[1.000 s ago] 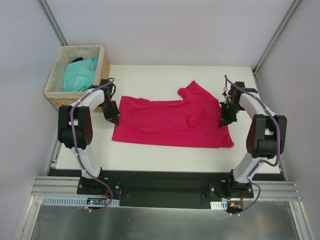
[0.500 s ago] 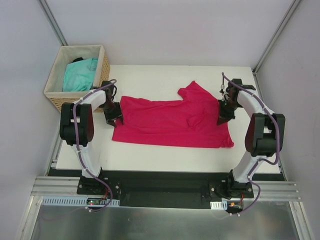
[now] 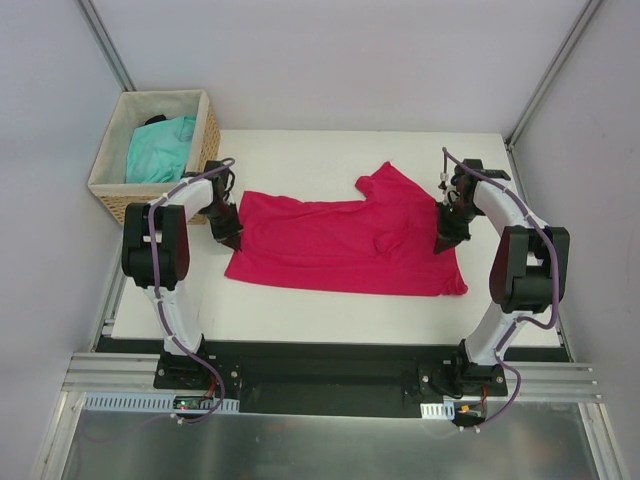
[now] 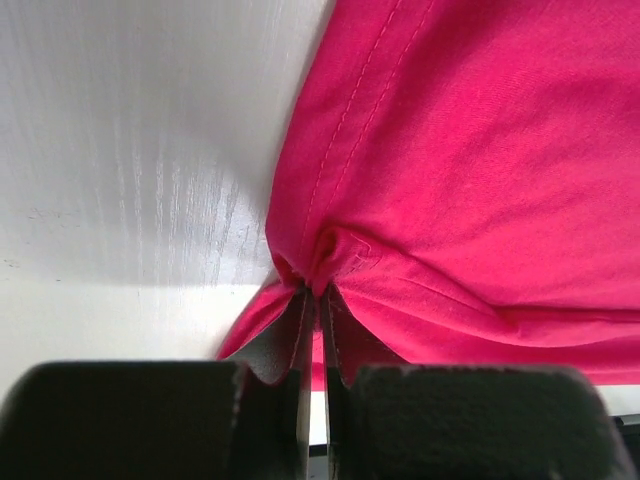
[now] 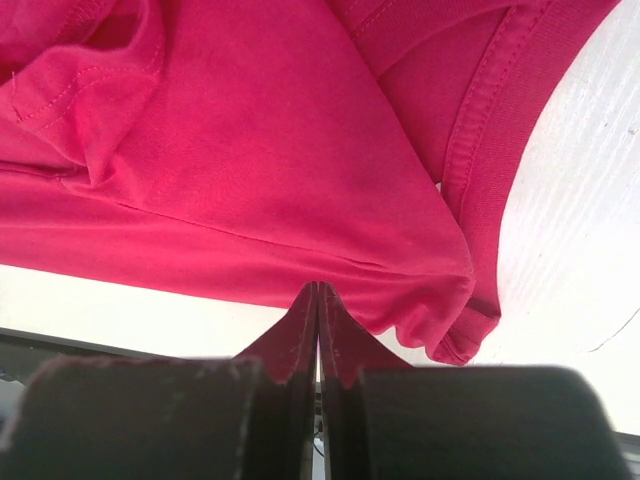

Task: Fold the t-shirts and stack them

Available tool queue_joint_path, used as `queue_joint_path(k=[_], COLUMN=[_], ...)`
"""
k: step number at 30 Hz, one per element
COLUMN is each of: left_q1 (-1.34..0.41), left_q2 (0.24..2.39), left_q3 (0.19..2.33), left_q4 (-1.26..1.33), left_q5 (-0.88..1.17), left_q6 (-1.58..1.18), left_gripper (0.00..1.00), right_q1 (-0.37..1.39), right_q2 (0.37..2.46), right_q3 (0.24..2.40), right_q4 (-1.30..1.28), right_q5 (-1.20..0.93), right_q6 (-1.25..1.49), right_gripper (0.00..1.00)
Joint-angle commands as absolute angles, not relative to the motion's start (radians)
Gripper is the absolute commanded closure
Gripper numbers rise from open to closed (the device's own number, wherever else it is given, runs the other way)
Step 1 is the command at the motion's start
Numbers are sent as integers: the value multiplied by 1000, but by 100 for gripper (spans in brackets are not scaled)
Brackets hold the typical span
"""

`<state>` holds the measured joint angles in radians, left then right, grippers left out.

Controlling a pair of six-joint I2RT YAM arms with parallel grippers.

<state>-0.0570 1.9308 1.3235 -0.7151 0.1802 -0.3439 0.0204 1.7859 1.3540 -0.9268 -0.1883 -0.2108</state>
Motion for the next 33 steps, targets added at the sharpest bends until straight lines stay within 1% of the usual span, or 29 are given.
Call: queue_joint_path(k=[1,8,13,18,25,26,27,29,30,33], left_q1=[-46,-46,-46,-46,-46,-46,-48,-49,-51,-58], left_q2=[1934,1936,1913,1891,1920,1924,1924,1914,1904,1878], left_q3=[1390,1500,1473,1445,1514,1519,1526,1525,1523,1532], left_q4=[-749,-883,-902,-913,-976,-991,-997,-1003,-1003,-1005], left_q5=[178,98,78,81,51,45,35,26,14,5], left_q6=[-336,-362,-367,-382,-406,-407,-408,-417,-419,-428], left_gripper=[100,100,100,100,100,97,82,68,56,39], right_q1=[28,40,40,46,46,45,43,43,44,43], right_q2=[1798,1845,1907,1939,1945,1947,1947,1944,1941,1931], right_q3=[1400,1462,1477,1431,1459,1459,1457,1453,1450,1437], right_q4=[-977,-1035,-1034,-1032,-1072,-1074,-1075,-1078,-1078,-1068], right_q5=[-181,-169,-158,-155,-160,-160,-161,-163,-164,-187], right_q6=[-222,-232,-210,-199,-230,-230,-232,-233,-235,-238], right_gripper=[99,99,99,99,99,99,99,99,99,99])
